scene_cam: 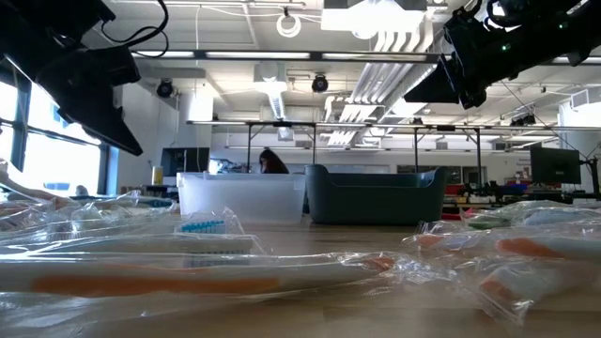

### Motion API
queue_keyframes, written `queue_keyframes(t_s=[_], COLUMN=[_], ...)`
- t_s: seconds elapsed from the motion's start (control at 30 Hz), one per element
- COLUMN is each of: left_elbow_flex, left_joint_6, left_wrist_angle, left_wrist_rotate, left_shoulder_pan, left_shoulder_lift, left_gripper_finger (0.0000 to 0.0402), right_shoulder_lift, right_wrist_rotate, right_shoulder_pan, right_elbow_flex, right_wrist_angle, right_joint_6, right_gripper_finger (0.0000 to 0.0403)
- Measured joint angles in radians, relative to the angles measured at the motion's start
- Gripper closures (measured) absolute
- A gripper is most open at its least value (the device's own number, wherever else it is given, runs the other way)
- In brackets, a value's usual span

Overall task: Pick & Place Toothbrushes
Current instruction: Put the blue toothbrush into the white bin

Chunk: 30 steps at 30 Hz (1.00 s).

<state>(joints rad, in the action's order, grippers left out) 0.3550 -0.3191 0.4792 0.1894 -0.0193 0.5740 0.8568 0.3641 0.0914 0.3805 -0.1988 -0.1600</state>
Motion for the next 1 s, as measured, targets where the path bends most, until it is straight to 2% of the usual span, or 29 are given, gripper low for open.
queue_keyframes(t_s=[1.0], left_elbow_flex=[-0.001], left_joint_6=[-0.004], left_wrist_angle=[0.002], left_wrist_rotate=[0.002], left_shoulder_pan=[0.000], left_shoulder_lift=[0.265], left_gripper_finger=[0.0249], right_shoulder_lift=[0.000], right_wrist_rotate=[0.000], right_shoulder_pan=[0.000], right_elbow_flex=[0.000], right_wrist_angle=[0.009], right_joint_6=[0.000], right_gripper_finger=[0.0400])
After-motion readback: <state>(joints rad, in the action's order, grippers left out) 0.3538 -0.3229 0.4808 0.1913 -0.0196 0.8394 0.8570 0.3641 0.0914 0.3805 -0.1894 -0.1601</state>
